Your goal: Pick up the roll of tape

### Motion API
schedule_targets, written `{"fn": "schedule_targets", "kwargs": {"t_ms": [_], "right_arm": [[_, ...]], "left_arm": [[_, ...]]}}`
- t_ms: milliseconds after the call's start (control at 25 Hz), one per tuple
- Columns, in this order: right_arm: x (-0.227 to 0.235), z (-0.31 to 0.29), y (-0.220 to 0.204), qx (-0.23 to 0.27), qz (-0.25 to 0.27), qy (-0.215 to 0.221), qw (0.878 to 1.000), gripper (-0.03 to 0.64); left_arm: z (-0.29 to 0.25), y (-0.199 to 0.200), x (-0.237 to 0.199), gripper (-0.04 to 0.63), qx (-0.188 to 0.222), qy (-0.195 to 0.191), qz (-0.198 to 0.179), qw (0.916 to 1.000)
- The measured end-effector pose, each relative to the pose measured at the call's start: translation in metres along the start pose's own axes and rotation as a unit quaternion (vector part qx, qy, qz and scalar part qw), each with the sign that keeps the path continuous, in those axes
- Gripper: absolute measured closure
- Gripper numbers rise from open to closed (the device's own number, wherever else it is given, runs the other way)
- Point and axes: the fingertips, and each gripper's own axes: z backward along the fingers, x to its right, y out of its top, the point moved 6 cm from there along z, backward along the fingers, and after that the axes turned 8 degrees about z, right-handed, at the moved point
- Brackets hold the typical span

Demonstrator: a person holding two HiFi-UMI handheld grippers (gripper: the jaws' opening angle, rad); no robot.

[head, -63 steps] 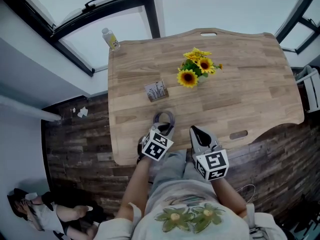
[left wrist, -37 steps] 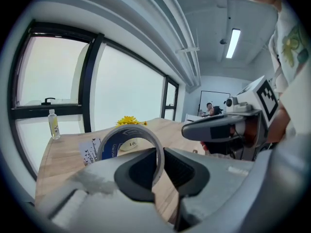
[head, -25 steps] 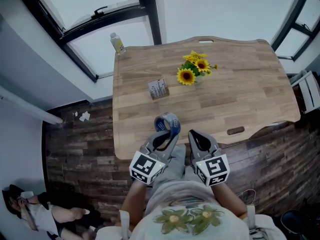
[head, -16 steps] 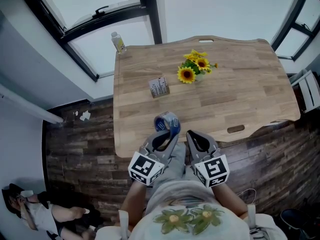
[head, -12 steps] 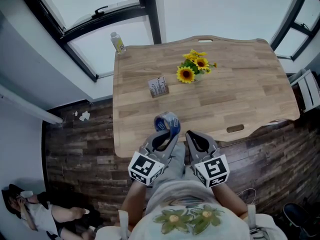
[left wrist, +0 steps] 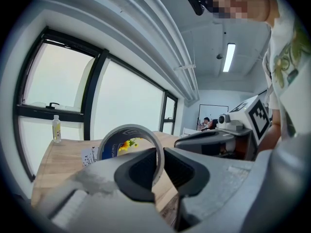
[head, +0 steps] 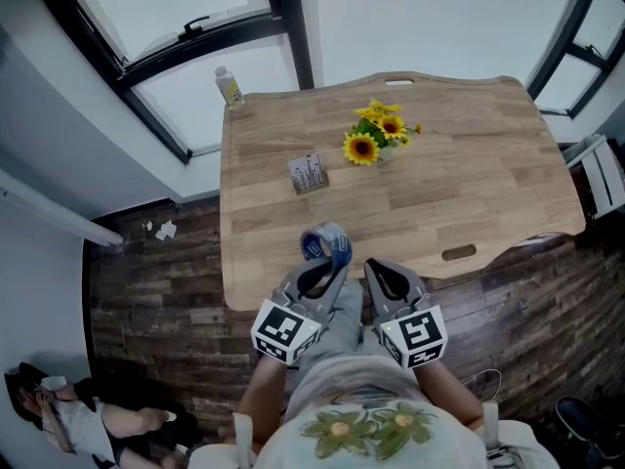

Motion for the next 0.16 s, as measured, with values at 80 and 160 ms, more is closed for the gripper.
{"fn": "schedule_targets", "kwargs": {"t_ms": [80,160], "right_arm": [[0.0008,0.0002,-0.0012,-0.002,0.001,0.002,1.0,0.618],[0.0018,0.0001,-0.0026,-0.004,0.0,0.003,1.0,0.618]], "left_arm": [[-0.0013,-0.0005,-0.0007,0.543,-0.001,0.002,0.0,1.0],[-0.0029,-0.0009,-0.0013,0.543,-0.002,0.003,0.0,1.0]]}}
